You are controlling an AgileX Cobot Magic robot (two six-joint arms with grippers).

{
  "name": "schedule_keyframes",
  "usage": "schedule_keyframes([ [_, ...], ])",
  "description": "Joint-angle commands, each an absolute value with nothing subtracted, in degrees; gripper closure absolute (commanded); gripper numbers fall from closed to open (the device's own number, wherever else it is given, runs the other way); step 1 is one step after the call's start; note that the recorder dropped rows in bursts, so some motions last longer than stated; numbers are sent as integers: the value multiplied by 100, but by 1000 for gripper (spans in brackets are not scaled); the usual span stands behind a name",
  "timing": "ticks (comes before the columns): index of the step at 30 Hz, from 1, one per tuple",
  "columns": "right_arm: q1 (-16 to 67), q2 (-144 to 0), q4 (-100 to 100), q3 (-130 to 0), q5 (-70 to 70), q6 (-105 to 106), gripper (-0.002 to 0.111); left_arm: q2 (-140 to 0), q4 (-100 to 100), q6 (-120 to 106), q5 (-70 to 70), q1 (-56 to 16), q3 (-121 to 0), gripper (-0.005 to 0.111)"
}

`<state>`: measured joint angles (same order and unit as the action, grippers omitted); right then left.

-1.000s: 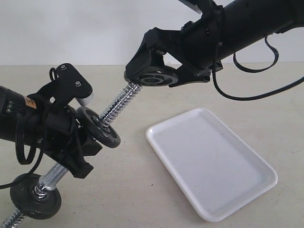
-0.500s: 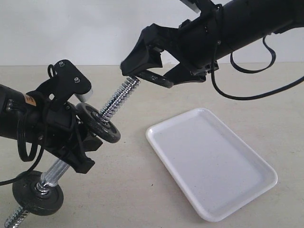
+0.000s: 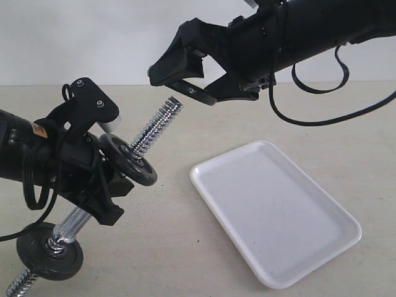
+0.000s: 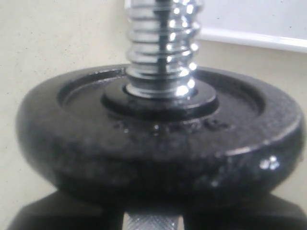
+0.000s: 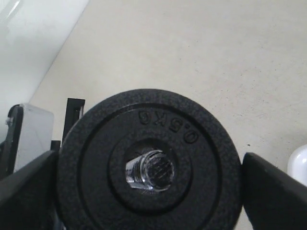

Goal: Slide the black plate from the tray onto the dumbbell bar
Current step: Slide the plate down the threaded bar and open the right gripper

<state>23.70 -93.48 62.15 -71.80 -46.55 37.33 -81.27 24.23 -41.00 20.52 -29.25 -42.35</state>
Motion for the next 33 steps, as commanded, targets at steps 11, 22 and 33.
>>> schedule_keyframes([
  [11,2395,-9499,6540,-7215,-4829,3784,108,-7852,2782,-3926,949,-2922,-4434,102],
  [22,2711,-9649,6697,-7215,-4726,3820,108,-7852,2818,-3863,825,-2922,-4434,102],
  [33,2853,-9673,6665,-7215,-4373,3830,108,-7852,2818,-3863,843,-2922,-4434,102],
])
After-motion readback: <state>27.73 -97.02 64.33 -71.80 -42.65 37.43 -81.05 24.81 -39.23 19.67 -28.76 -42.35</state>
